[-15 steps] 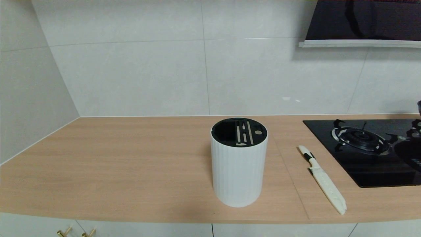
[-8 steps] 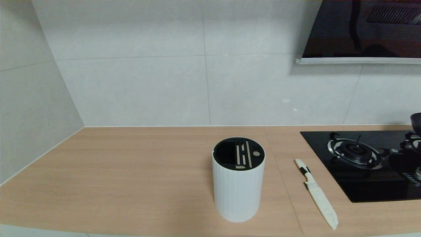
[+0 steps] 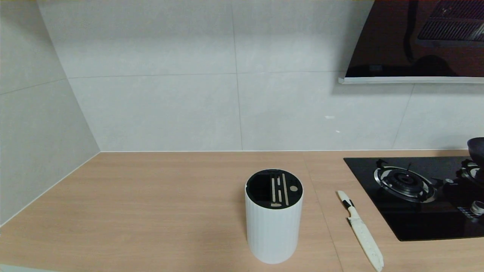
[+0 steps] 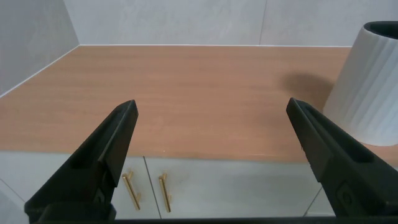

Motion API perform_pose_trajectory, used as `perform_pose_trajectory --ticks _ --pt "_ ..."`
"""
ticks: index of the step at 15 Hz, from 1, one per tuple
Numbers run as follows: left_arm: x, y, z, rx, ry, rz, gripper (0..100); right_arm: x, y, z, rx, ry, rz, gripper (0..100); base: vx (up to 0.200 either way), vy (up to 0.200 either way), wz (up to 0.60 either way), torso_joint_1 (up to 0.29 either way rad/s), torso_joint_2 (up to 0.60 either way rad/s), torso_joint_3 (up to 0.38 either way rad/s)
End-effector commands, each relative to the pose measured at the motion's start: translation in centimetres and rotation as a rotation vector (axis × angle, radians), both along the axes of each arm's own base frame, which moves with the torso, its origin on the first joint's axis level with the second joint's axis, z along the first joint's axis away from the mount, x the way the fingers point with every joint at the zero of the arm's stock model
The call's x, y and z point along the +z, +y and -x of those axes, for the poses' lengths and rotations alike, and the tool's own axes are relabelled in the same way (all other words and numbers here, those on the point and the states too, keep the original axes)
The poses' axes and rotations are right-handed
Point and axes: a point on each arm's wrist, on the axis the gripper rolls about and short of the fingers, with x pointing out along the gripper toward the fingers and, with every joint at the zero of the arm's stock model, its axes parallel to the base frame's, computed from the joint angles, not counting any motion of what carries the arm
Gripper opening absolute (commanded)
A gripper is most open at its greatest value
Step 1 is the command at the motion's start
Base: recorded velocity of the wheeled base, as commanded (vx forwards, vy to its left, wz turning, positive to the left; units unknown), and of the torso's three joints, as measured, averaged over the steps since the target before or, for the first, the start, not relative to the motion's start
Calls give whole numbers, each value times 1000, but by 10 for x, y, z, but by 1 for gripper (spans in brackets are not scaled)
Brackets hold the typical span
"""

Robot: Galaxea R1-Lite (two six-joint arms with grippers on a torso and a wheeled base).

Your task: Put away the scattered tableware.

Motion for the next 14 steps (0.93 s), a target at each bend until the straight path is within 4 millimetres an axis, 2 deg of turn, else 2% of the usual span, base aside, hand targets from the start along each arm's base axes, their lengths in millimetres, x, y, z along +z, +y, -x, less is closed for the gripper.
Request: perform_pose_trajectory --ticks 1,11,12,14 --pt "0 0 0 1 0 0 100 0 0 0 1 2 1 100 0 0 0 0 0 0" --pt "0 0 0 0 0 0 100 2 0 0 -2 -9 56 100 0 0 0 0 0 0" --pt "0 0 0 1 0 0 100 24 0 6 5 -102 52 100 0 0 0 0 0 0" --pt "0 0 0 1 0 0 100 48 0 3 71 -75 26 100 0 0 0 0 0 0"
